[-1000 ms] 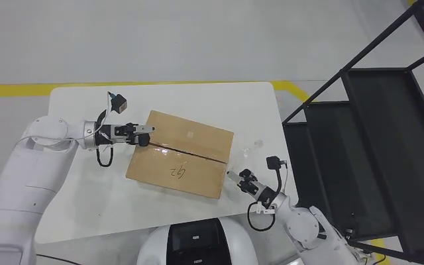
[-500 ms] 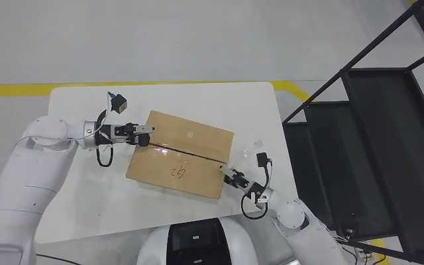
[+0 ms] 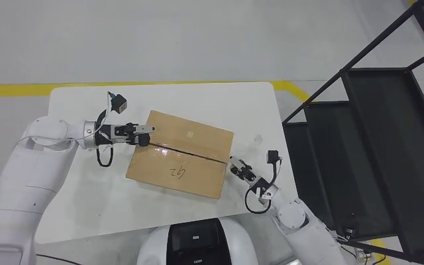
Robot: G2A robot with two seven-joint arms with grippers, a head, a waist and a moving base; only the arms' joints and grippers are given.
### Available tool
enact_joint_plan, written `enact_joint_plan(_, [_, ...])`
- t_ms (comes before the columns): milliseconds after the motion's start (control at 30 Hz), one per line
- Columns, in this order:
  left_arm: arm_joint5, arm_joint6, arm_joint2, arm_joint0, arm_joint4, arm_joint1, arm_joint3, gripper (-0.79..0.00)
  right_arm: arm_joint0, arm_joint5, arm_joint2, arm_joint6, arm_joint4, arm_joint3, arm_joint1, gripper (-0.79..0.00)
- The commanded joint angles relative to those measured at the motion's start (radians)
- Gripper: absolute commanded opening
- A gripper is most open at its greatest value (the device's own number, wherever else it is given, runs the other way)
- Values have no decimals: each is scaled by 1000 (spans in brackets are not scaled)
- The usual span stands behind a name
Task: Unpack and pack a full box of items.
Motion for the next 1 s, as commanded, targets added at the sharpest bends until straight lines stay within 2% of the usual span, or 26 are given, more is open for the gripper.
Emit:
enact_joint_plan(0, [0, 0, 0, 0, 0, 0, 0, 0, -25, -3, 9, -19, -44, -44, 2, 0])
enact_joint_plan(233, [0, 0, 0, 0, 0, 0, 0, 0, -116, 38, 30, -87, -270, -217, 10, 0])
enact_joint_plan(467, [0, 0, 0, 0, 0, 0, 0, 0, -132, 97, 3, -102, -434, -315, 10, 0])
enact_joint_plan(967, [0, 0, 0, 0, 0, 0, 0, 0, -24, 163, -86, -54, -450, -294, -2, 0])
